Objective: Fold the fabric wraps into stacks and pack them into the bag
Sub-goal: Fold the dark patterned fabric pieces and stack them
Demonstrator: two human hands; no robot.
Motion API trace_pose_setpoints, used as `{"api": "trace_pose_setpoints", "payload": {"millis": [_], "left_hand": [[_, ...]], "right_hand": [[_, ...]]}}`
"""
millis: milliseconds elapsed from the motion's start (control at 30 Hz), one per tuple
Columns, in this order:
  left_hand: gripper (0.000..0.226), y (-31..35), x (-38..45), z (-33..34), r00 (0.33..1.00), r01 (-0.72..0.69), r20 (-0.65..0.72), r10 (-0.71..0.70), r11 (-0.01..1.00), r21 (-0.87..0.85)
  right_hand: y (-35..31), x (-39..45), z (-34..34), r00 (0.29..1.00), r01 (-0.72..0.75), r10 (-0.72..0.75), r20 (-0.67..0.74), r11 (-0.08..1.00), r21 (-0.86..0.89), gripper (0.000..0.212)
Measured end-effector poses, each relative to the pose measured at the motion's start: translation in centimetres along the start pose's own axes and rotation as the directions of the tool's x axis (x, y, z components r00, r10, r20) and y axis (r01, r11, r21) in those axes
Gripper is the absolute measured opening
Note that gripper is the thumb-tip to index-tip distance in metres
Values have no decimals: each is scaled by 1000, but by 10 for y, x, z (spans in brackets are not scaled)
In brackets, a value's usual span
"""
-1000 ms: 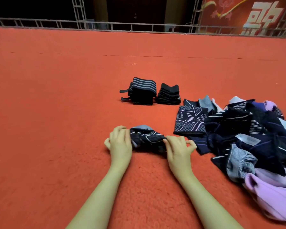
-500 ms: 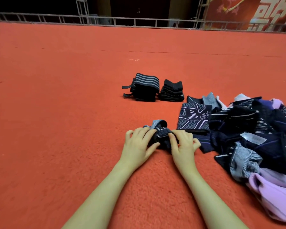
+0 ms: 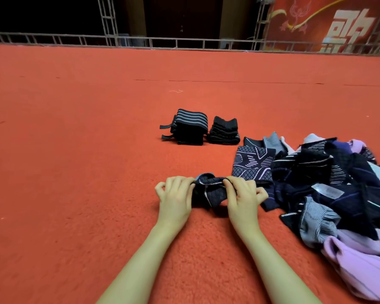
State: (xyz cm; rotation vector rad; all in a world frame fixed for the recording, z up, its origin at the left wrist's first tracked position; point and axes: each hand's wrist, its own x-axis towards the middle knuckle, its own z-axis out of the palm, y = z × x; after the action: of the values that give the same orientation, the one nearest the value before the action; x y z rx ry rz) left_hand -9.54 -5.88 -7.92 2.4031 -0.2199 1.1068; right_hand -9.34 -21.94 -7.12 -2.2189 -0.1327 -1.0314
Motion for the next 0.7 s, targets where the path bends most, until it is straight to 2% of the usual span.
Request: {"api": "trace_pose_setpoints", "payload": {"millis": [133, 233, 367, 500, 567, 633, 700], "left_hand": [[24, 3, 20, -18, 981, 191, -5, -192, 980, -50], [28, -4, 27, -26, 985, 167, 31, -169, 984, 54], [20, -16, 23, -29, 979, 174, 74, -189, 970, 168], [20, -20, 12, -27, 933, 269, 182, -311, 938, 221], [23, -16, 12, -21, 915, 291, 218, -338, 930, 224], [23, -12, 13, -14, 913, 304, 227, -339, 936, 175], [26, -11, 16, -9, 938, 277, 198, -283, 959, 62]], "right_hand": [[-2, 21, -15, 999, 35, -34, -37, 999, 18, 31], [-1, 27, -21, 995, 95, -94, 28, 994, -45, 29], [5, 35, -25, 996, -56, 64, 69, 993, -105, 23], [14, 39, -20, 949, -198, 233, 212, 965, -174, 22], [10, 37, -12, 927, -225, 267, 262, 958, -180, 18], [6, 31, -9, 947, -190, 207, 247, 978, -89, 20], [1, 25, -14, 986, -43, 31, 161, 997, 67, 27]]}}
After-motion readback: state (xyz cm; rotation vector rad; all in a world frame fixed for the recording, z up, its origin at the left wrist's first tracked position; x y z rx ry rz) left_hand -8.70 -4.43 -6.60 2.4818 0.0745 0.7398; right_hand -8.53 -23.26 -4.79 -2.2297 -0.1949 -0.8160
